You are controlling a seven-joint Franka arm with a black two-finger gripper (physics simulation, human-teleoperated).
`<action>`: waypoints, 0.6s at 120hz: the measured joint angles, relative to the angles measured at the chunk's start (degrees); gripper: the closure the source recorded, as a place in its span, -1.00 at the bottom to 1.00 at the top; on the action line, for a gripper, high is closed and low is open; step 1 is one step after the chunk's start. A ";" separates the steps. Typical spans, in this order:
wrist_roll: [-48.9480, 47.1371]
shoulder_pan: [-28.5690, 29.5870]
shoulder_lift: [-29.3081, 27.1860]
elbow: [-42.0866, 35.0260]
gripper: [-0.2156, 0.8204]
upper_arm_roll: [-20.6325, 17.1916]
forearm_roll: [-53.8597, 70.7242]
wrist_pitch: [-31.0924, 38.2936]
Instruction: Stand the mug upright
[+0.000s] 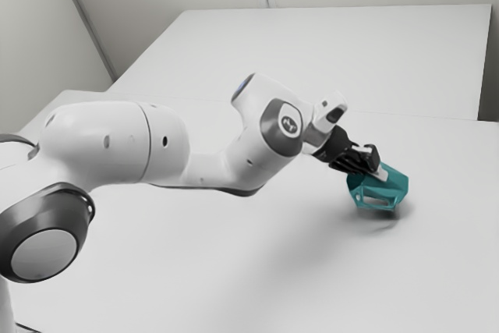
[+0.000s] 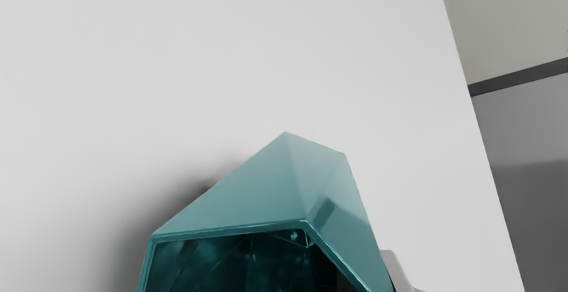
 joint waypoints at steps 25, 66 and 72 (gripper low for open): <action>-1.28 0.99 -4.62 -1.55 0.91 2.03 6.38 -0.01; -5.16 11.11 -10.46 -4.95 0.93 4.16 24.23 0.08; -5.66 12.54 -10.85 -5.55 0.93 4.27 26.32 0.06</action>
